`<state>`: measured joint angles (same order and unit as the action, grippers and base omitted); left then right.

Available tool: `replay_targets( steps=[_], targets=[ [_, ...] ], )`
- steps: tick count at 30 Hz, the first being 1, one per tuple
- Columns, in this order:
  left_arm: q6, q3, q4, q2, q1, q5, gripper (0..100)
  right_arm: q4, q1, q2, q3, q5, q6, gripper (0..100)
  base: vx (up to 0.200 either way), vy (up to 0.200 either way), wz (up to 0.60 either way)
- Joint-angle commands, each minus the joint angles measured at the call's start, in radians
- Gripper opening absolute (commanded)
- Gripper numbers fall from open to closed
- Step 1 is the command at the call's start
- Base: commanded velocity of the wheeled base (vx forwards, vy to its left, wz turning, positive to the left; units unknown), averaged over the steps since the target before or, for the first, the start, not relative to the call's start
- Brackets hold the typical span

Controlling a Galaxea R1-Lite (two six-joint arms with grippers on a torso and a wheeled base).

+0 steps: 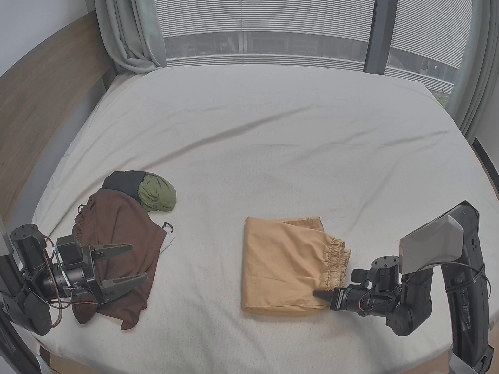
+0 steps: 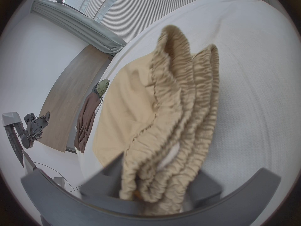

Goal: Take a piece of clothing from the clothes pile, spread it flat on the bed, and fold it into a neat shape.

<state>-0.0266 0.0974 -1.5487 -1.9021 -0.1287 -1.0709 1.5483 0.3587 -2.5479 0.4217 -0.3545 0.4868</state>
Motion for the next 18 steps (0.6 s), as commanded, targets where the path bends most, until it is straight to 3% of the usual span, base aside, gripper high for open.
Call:
replay_targets(
  steps=[1,11,18],
  targets=[
    [0.001,0.001,-0.001,0.0,0.0,0.0,100,0.003,0.0,-0.003,0.002,0.0,-0.001,0,0.0,0.0,0.0],
    [0.001,0.001,-0.001,-0.003,0.0,0.0,100,0.003,0.006,0.001,0.002,0.0,0.001,0,0.0,0.0,0.0],
    [0.001,0.001,-0.001,0.002,-0.002,0.0,100,0.004,0.062,0.092,-0.023,0.0,0.015,0,0.0,0.0,0.0]
  ],
)
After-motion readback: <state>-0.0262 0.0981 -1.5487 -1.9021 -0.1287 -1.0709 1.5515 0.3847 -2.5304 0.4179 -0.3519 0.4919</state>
